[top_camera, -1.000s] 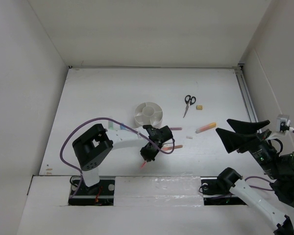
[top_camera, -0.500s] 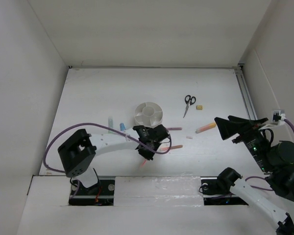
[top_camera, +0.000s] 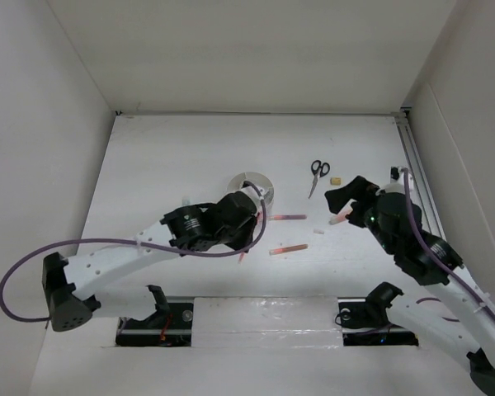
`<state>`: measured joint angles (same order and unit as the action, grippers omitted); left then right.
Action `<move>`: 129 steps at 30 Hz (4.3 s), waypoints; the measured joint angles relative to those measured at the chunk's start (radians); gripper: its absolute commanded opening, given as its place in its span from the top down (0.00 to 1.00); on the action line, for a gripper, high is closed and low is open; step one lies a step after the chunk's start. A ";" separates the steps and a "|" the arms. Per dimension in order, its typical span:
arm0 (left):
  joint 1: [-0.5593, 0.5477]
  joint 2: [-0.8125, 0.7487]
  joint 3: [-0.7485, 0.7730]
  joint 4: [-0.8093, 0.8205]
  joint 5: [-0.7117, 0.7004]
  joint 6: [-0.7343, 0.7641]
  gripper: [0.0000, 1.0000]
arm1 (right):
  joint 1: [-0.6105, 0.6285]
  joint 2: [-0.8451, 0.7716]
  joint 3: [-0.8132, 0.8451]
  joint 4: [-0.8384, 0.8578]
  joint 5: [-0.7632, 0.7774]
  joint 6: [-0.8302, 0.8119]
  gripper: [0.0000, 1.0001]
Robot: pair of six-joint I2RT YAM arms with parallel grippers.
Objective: Sort the stationery into containers
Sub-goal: Close the pen cap on the pen.
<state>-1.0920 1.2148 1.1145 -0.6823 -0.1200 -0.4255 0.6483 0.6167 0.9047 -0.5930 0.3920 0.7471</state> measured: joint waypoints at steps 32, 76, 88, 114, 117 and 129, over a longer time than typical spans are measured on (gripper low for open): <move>0.000 -0.454 -0.200 0.217 0.014 0.092 1.00 | 0.179 0.665 -0.006 -0.148 0.268 0.846 0.43; 0.000 -0.577 -0.225 0.264 0.117 0.114 1.00 | -0.037 0.783 -0.130 -0.159 0.102 1.225 0.50; 0.000 -0.589 -0.225 0.274 0.121 0.114 1.00 | -0.046 0.844 -0.129 -0.153 0.078 1.225 0.51; 0.000 -0.615 -0.241 0.275 0.138 0.122 1.00 | -0.065 0.904 -0.080 -0.096 0.051 1.236 0.52; 0.000 -0.616 -0.241 0.275 0.142 0.123 1.00 | -0.065 0.904 -0.080 -0.097 0.050 1.240 0.53; 0.000 -0.635 -0.241 0.276 0.146 0.127 1.00 | -0.054 0.905 -0.080 -0.103 0.033 1.245 0.53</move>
<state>-1.0920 0.5797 0.8734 -0.4065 0.0261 -0.2985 0.5945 1.5219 0.8242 -0.6964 0.4248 1.9919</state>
